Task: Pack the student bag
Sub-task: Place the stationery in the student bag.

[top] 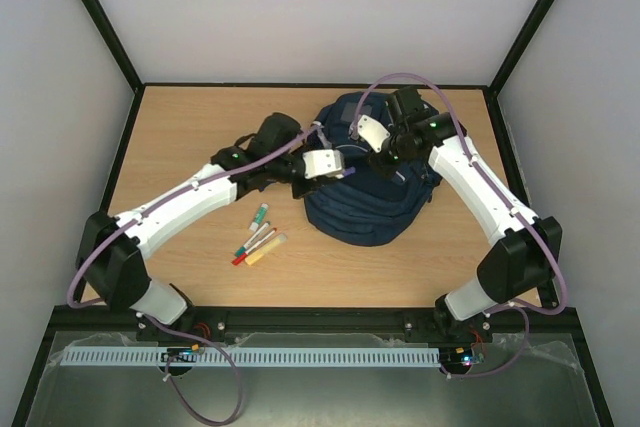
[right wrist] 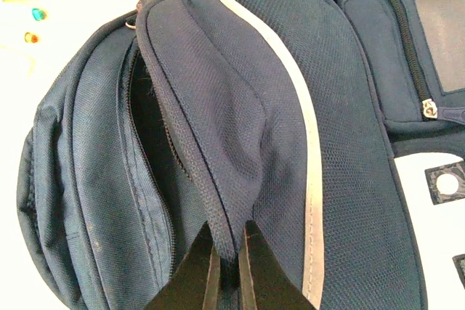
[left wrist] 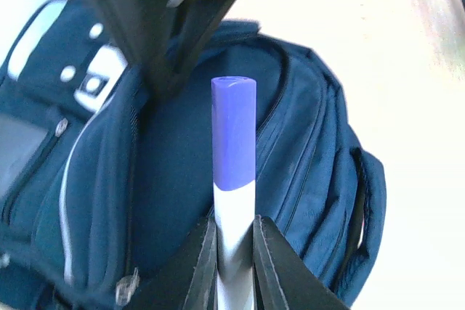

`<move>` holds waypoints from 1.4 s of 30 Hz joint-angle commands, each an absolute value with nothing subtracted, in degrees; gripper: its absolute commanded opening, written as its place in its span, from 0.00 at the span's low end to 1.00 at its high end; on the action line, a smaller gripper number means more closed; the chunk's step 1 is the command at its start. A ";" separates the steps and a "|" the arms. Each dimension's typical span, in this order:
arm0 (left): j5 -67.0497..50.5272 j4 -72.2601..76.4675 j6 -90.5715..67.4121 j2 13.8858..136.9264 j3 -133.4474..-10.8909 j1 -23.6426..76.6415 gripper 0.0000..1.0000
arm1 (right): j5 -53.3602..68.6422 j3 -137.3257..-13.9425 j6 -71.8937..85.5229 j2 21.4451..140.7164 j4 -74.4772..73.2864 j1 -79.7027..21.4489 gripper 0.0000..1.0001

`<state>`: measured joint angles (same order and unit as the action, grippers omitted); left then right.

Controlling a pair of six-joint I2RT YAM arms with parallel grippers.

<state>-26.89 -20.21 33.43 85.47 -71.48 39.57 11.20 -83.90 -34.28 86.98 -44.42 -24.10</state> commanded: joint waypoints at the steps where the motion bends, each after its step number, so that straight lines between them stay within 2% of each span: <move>1: -27.13 -18.35 43.53 89.18 -75.44 44.35 0.02 | 17.06 -88.10 -33.32 86.04 -45.58 -24.61 0.01; 12: -16.17 -16.30 55.92 102.26 -83.72 49.14 0.02 | 17.67 -88.59 -32.52 85.78 -45.35 -24.57 0.01; 18: -4.43 -11.20 57.58 110.25 -88.62 50.11 0.02 | 18.31 -88.24 -31.53 85.87 -44.71 -24.61 0.01; 23: 2.21 -3.80 57.53 112.31 -88.46 50.78 0.05 | 17.97 -88.02 -31.94 85.40 -44.75 -24.61 0.01; 24: 2.74 -3.32 57.07 112.29 -88.61 50.84 0.08 | 17.77 -87.91 -31.99 85.28 -44.79 -24.61 0.01; 29: 5.76 -2.68 56.13 112.35 -88.06 50.89 0.37 | 17.41 -86.91 -32.01 84.73 -44.53 -24.61 0.01; 30: 5.95 -3.09 56.04 112.15 -87.73 50.89 0.39 | 17.38 -86.89 -31.85 84.73 -44.36 -24.61 0.01; 36: 3.65 -7.28 51.50 109.57 -88.44 50.72 0.43 | 16.55 -86.67 -31.33 84.64 -43.79 -24.52 0.01; 42: -8.13 -16.29 45.76 100.17 -85.64 50.45 0.43 | 15.31 -84.46 -30.35 84.68 -42.65 -24.40 0.01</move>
<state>-4.56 -14.76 54.94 106.80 -86.48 51.53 8.14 -84.93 -34.13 87.13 -42.04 -20.88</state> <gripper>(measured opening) 0.430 0.044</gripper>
